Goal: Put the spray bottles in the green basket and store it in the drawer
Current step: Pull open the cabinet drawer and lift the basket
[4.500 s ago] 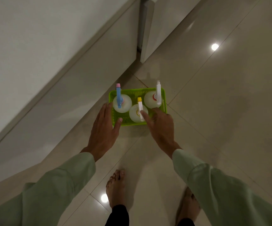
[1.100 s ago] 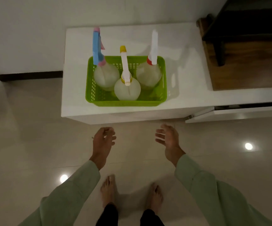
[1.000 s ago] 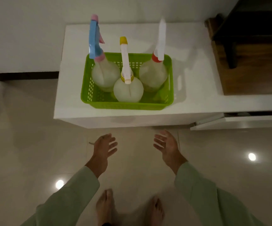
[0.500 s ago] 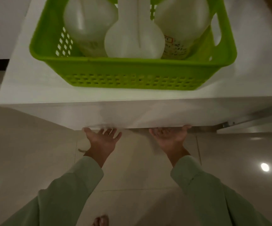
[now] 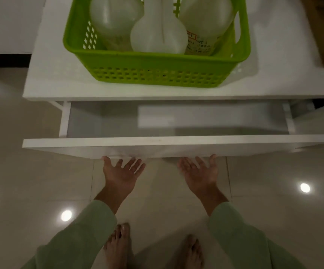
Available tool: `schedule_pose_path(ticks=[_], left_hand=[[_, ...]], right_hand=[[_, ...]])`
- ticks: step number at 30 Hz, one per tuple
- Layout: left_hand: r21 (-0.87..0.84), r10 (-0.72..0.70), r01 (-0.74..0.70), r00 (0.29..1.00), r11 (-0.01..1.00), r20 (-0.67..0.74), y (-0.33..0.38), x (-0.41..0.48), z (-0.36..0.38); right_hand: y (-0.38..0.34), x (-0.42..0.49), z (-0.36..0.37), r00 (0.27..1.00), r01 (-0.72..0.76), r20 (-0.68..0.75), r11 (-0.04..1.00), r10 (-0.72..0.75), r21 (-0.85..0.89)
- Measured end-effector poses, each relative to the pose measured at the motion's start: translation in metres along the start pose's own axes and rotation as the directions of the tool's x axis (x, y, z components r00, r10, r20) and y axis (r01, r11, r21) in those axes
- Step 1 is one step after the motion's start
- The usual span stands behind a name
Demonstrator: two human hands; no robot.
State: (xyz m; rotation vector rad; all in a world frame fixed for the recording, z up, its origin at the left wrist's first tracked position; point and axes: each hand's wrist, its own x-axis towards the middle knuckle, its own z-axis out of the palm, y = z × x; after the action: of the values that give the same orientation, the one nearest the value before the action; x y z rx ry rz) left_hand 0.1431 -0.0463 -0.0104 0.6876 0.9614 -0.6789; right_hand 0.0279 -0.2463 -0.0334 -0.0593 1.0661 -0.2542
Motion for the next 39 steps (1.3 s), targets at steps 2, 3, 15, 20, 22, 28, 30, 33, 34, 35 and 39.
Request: schedule_pose_path(ticks=[2,3,15,20,22,28,30,33,34,35,39], left_hand=[[0.141,0.051,-0.045,0.998,0.989,-0.040,-0.008,-0.041,-0.005],[0.265,0.117,-0.095,0.991,0.960,-0.069,-0.013,-0.065,-0.007],[0.597,0.359,-0.344,0.551,-0.725,0.753,-0.015,-0.216,-0.011],[0.495,0.286,-0.260,0.564,-0.829,0.775,0.000,-0.214,-0.010],[0.480,0.254,-0.286,0.571,-0.830,0.781,0.002,-0.215,-0.009],[0.479,0.209,-0.296,0.628,-0.826,0.749,0.016,-0.217,-0.004],[0.469,0.164,-0.316,0.661,-0.825,0.733,0.019,-0.219,-0.005],[0.469,0.116,-0.347,0.691,-0.812,0.713,0.021,-0.224,-0.012],[0.475,0.107,-0.347,0.707,-0.809,0.699,0.022,-0.226,-0.014],[0.483,0.099,-0.346,0.724,-0.804,0.683,0.022,-0.228,-0.016],[0.516,0.085,-0.353,0.757,-0.780,0.647,0.020,-0.234,-0.022]], right_hand=[[0.009,-0.038,-0.005,0.996,0.054,-0.060,0.983,-0.065,-0.177],[0.015,-0.060,-0.005,0.986,0.105,-0.093,0.949,-0.138,-0.299],[0.010,-0.224,0.029,0.534,0.292,0.807,-0.840,-0.253,-0.457],[0.010,-0.229,0.037,0.647,0.234,0.740,-0.878,-0.181,-0.418],[0.014,-0.230,0.040,0.642,0.222,0.735,-0.865,-0.217,-0.449],[0.022,-0.244,0.028,0.664,0.204,0.711,-0.857,-0.234,-0.473],[0.026,-0.249,0.021,0.666,0.181,0.704,-0.863,-0.245,-0.472],[0.029,-0.254,0.015,0.682,0.172,0.688,-0.860,-0.248,-0.480],[0.029,-0.256,0.013,0.694,0.170,0.676,-0.856,-0.249,-0.489],[0.029,-0.257,0.013,0.710,0.166,0.658,-0.849,-0.250,-0.501],[0.023,-0.262,0.013,0.790,0.172,0.577,-0.829,-0.207,-0.533]])
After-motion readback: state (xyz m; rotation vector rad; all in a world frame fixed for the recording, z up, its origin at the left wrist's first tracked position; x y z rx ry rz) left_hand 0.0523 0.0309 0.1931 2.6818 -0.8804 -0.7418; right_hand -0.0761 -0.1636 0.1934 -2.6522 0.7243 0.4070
